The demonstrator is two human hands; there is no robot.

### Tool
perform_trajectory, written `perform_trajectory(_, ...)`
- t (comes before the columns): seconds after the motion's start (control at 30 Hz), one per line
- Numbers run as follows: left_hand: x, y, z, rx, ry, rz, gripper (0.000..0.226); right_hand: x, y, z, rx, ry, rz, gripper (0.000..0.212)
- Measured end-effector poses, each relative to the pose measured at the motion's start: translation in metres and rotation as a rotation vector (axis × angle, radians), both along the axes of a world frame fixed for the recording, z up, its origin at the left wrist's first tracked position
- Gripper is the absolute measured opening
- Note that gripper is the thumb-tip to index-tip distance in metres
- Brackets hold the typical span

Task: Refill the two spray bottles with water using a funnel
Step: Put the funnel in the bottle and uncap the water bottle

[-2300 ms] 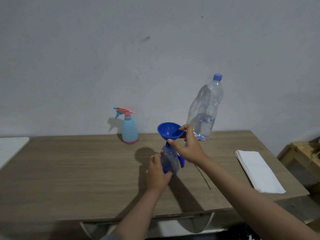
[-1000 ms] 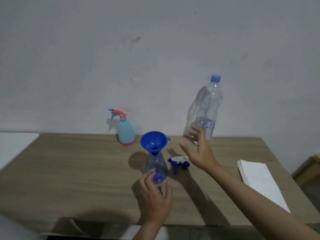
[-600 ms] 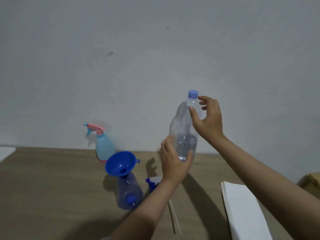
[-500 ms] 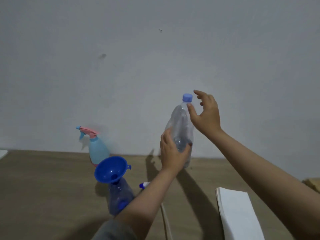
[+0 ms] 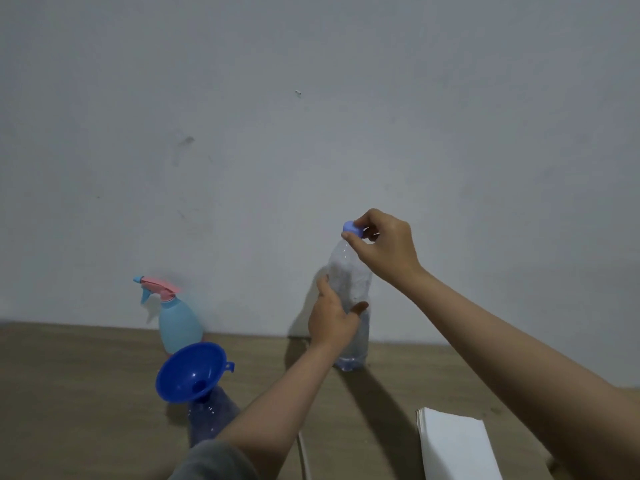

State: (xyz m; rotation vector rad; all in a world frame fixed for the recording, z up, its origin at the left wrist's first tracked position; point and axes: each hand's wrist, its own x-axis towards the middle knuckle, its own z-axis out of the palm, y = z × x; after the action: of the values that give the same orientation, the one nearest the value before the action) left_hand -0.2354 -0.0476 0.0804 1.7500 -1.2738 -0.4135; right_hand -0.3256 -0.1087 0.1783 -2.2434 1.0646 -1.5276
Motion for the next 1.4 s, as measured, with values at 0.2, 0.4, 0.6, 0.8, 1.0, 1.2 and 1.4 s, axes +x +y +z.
perform_trajectory(0.2, 0.006, 0.052, 0.012, -0.023, 0.049, -0.075, 0.076, -0.007, 0.046, 0.009, -0.055, -0.111, 0.000, 0.017)
perform_trajectory(0.4, 0.008, 0.108, 0.018, 0.010, 0.102, -0.102, 0.076, -0.011, 0.098, 0.008, -0.047, -0.124, 0.014, 0.016)
perform_trajectory(0.6, 0.005, 0.152, 0.006, 0.013, 0.076, -0.145, 0.077, -0.018, 0.139, -0.005, -0.033, -0.114, 0.004, 0.023)
perform_trajectory(0.8, 0.006, 0.165, 0.002, 0.004, 0.019, -0.145, 0.078, -0.016, 0.154, 0.008, 0.040, -0.069, -0.047, 0.036)
perform_trajectory(1.0, 0.004, 0.170, 0.002, -0.004, -0.013, -0.160, 0.074, -0.027, 0.155, 0.020, 0.223, -0.043, 0.045, 0.031)
perform_trajectory(1.2, 0.006, 0.171, -0.001, -0.009, 0.035, -0.201, 0.077, -0.043, 0.147, 0.028, 0.574, -0.154, 0.449, 0.024)
perform_trajectory(1.4, 0.006, 0.171, -0.002, -0.011, 0.043, -0.200, 0.080, -0.037, 0.152, 0.047, 0.420, 0.316, 0.097, 0.040)
